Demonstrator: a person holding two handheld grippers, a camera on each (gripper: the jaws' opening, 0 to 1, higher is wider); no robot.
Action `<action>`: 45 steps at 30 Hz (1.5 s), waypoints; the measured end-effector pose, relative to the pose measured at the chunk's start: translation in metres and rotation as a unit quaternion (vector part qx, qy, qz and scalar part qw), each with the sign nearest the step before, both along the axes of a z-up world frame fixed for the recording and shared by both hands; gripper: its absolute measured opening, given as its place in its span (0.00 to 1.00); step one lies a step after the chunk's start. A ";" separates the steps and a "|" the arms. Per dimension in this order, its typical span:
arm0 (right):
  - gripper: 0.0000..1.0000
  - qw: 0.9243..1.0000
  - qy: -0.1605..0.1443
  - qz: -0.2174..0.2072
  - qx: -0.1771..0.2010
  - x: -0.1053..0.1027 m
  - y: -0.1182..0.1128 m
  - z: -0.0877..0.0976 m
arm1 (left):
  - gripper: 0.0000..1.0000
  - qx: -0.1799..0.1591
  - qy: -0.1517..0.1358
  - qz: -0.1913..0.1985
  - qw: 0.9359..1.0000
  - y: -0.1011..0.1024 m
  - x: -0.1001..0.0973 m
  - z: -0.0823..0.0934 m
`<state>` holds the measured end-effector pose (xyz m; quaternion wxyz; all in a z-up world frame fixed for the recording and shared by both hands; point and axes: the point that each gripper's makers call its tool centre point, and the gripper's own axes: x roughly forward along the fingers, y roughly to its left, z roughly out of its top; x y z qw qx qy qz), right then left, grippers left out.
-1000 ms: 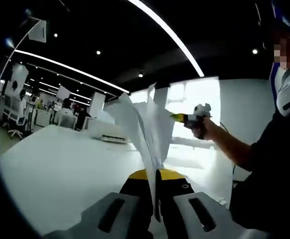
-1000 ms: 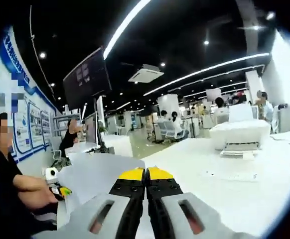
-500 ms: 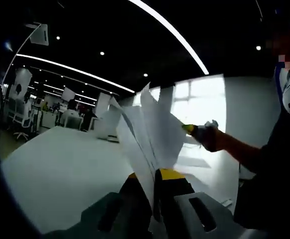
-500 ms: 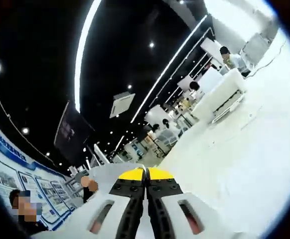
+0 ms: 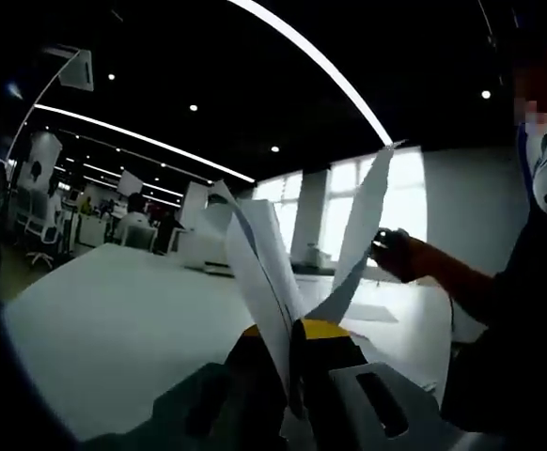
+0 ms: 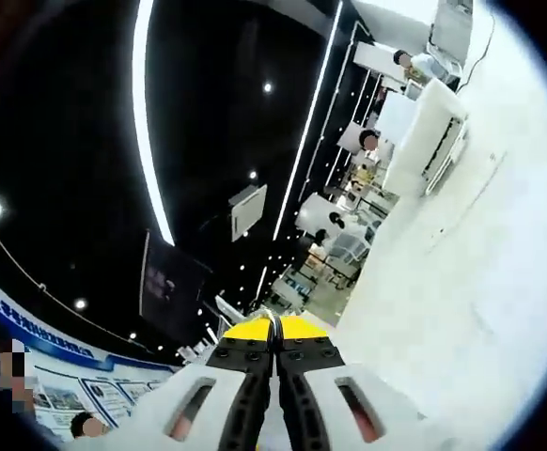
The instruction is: Organize the stack of printing papers by aligning and flattening the scattered papers on the table
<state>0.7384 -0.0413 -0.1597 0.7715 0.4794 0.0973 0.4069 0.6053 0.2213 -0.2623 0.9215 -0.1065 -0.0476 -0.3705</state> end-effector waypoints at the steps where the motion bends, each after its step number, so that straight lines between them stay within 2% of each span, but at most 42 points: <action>1: 0.00 1.000 0.008 -0.016 -0.006 0.006 -0.001 -0.007 | 0.06 0.000 0.000 0.001 1.000 0.000 0.000 0.000; 3: 0.00 0.999 0.015 -0.035 -0.011 0.013 -0.003 -0.014 | 0.06 0.001 -0.001 0.002 1.000 0.000 0.000 0.000; 5: 0.00 0.997 0.032 -0.076 -0.008 0.029 -0.012 -0.024 | 0.06 0.002 -0.001 0.001 1.000 0.000 0.000 0.000; 6: 0.00 0.996 0.038 -0.082 -0.003 0.035 -0.014 -0.026 | 0.06 0.002 0.000 0.001 1.000 0.000 0.000 -0.001; 8: 0.00 0.994 0.036 -0.103 -0.013 0.046 -0.016 -0.028 | 0.06 0.001 0.004 0.002 1.000 0.000 0.001 -0.002; 14: 0.00 0.993 0.029 -0.102 -0.042 0.057 0.001 -0.032 | 0.06 0.002 0.006 0.005 1.000 0.002 0.002 -0.003; 19: 0.00 0.993 0.039 -0.101 -0.053 0.060 -0.002 -0.046 | 0.07 0.001 0.008 0.009 1.000 0.003 0.004 -0.003; 23: 0.00 0.992 0.053 -0.098 -0.052 0.056 -0.009 -0.057 | 0.07 -0.001 0.008 0.011 1.000 0.005 0.005 -0.003; 29: 0.00 0.993 0.060 -0.059 -0.088 0.024 -0.002 -0.083 | 0.07 -0.004 0.011 0.016 1.000 0.008 0.007 -0.003; 34: 0.00 0.993 0.065 -0.057 -0.080 0.012 -0.014 -0.087 | 0.07 -0.004 0.014 0.023 1.000 0.010 0.009 -0.003; 36: 0.00 0.993 0.064 -0.061 -0.073 0.011 -0.021 -0.083 | 0.07 -0.005 0.015 0.026 1.000 0.011 0.010 -0.003; 39: 0.00 0.992 0.042 -0.071 -0.097 0.006 -0.024 -0.083 | 0.07 -0.005 0.015 0.030 0.999 0.011 0.010 -0.003; 41: 0.00 0.990 0.040 -0.075 -0.109 0.006 -0.025 -0.088 | 0.07 -0.006 0.016 0.032 0.999 0.011 0.011 -0.004; 45: 0.00 0.991 0.048 -0.086 -0.091 0.019 -0.035 -0.099 | 0.07 -0.005 0.018 0.032 0.999 0.011 0.011 -0.005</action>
